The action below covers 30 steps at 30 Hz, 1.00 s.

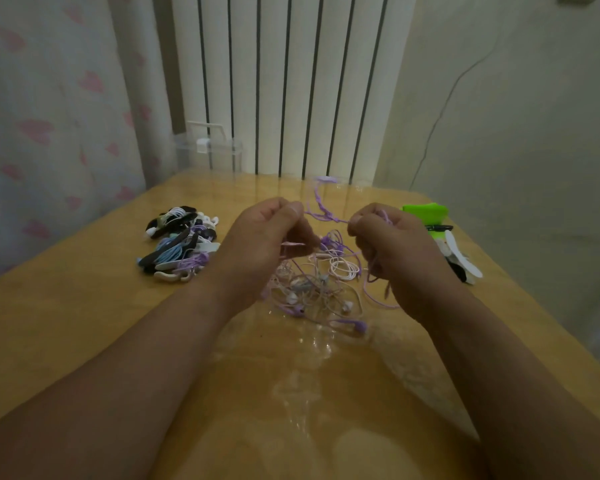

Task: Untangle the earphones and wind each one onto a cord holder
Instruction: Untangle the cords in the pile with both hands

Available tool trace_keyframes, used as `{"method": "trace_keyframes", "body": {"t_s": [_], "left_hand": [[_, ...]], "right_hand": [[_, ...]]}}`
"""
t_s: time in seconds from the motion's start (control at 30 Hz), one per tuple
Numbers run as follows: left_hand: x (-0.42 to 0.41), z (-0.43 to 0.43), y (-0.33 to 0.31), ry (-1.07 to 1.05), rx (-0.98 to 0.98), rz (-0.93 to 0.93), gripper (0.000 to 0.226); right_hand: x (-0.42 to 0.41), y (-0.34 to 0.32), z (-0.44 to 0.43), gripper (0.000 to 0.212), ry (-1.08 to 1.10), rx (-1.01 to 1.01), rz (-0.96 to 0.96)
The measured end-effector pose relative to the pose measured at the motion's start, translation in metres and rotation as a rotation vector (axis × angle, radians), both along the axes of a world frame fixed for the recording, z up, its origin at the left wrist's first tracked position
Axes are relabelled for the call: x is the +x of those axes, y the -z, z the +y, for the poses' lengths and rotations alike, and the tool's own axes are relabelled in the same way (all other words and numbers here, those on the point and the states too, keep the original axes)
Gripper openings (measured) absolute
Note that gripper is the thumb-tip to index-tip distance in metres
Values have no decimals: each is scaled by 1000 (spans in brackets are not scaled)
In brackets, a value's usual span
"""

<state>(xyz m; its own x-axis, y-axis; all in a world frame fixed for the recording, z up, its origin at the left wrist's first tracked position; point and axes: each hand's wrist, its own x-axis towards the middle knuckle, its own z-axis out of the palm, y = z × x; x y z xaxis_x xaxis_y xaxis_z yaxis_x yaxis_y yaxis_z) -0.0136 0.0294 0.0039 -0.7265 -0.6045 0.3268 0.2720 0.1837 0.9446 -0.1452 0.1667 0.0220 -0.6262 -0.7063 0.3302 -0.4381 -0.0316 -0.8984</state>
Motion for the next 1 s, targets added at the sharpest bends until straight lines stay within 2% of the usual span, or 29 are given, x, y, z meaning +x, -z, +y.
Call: {"method": "trace_keyframes", "body": {"t_s": [0.1, 0.23, 0.37, 0.5, 0.6, 0.73, 0.8, 0.9, 1.0], "left_hand": [[0, -2, 1, 19, 51, 20, 30], [-1, -6, 2, 34, -18, 15, 29], [6, -10, -2, -15, -98, 22, 31], [11, -17, -3, -91, -144, 58, 43], [13, -25, -4, -146, -151, 57, 40], [10, -19, -3, -244, -396, 3, 12], [11, -10, -3, -325, -571, 66, 14], [8, 9, 0, -270, -787, 105, 21], [3, 15, 4, -211, -825, 66, 23]], "right_hand": [[-1, -3, 5, 28, -35, 21, -26], [-6, -4, 10, 24, -61, 32, -30], [-7, -4, 13, 26, -108, 48, -5], [-13, -8, 18, 23, -182, 81, -27], [-16, -10, 20, 18, -161, 60, -14], [-13, -12, 20, 13, -90, 26, 49], [-12, -12, 19, 15, -66, -12, 54], [-10, -10, 16, 17, -82, -40, 54], [-7, -8, 14, 16, -101, -43, 77]]}}
